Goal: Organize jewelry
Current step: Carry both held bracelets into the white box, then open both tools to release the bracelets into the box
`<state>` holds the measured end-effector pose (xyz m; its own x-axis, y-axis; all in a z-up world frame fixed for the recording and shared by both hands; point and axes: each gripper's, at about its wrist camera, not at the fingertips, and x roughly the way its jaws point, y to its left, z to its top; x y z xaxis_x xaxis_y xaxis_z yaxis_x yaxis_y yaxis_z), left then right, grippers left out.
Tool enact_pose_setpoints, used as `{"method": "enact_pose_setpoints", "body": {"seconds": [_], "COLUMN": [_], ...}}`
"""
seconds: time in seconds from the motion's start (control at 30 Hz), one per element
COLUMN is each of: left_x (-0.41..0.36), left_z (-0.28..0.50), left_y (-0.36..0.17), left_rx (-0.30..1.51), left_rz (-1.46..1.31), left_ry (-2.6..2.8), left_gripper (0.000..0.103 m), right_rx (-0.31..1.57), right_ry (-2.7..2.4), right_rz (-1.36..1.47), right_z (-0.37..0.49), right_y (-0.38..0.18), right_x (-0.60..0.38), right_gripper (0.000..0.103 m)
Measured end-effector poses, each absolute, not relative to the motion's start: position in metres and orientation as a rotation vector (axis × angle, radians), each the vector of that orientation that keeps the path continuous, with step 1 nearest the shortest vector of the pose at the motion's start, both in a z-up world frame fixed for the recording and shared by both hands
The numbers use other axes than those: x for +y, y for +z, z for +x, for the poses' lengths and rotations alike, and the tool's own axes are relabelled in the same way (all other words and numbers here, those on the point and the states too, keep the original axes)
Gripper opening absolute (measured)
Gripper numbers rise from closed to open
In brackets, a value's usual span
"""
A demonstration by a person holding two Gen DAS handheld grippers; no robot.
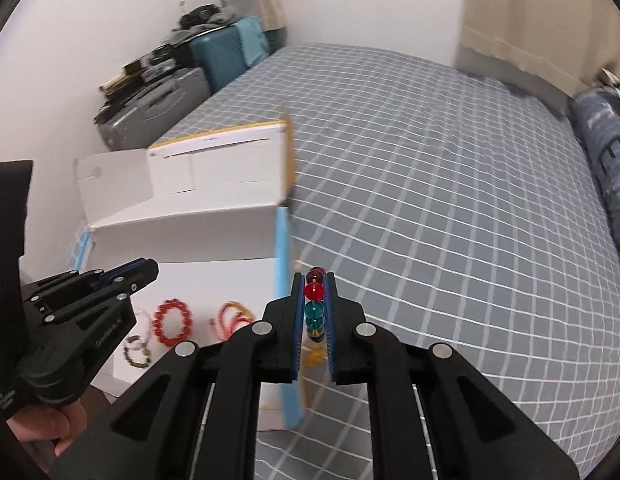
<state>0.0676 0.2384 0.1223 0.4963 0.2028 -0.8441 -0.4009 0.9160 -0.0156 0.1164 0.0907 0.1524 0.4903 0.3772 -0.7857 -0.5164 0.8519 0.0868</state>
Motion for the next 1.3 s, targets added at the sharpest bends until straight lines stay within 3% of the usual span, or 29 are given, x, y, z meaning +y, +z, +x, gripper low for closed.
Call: {"method": "enact_pose_setpoints", "body": {"seconds": [0.4, 0.9, 0.93, 1.03, 1.1, 1.13, 1.23, 1.3], "left_x": [0.324, 0.36, 0.362, 0.364, 0.364, 0.363, 0.361, 0.357], "left_z": [0.012, 0.0, 0.0, -0.001, -0.001, -0.001, 0.0, 0.001], "left_y": [0.083, 0.029, 0.028, 0.029, 0.032, 0.034, 0.041, 0.048], "left_rx": [1.023, 1.091, 1.094, 1.082, 1.07, 1.069, 1.052, 1.032], "left_rz": [-0.32, -0.388, -0.392, -0.397, -0.392, -0.394, -0.397, -0.374], "left_ry": [0.487, 0.516, 0.52, 0.531, 0.536, 0.535, 0.52, 0.541], "left_gripper": [0.006, 0.009, 0.011, 0.037, 0.045, 0.046, 0.058, 0.074], "right_rx": [0.944, 1.074, 1.078, 1.058, 1.053, 1.046, 0.995, 0.968], "right_ry": [0.672, 0.673, 0.674, 0.674, 0.681, 0.686, 0.683, 0.689], "right_rz": [-0.286, -0.365, -0.367, -0.363, -0.357, -0.347, -0.334, -0.326], "right_z": [0.078, 0.081, 0.081, 0.081, 0.081, 0.08, 0.079, 0.078], "right_y": [0.111, 0.039, 0.038, 0.041, 0.045, 0.048, 0.062, 0.072], "right_x": [0.191, 0.233, 0.232, 0.233, 0.232, 0.23, 0.224, 0.219], "right_gripper": [0.009, 0.009, 0.01, 0.012, 0.023, 0.036, 0.053, 0.06]}}
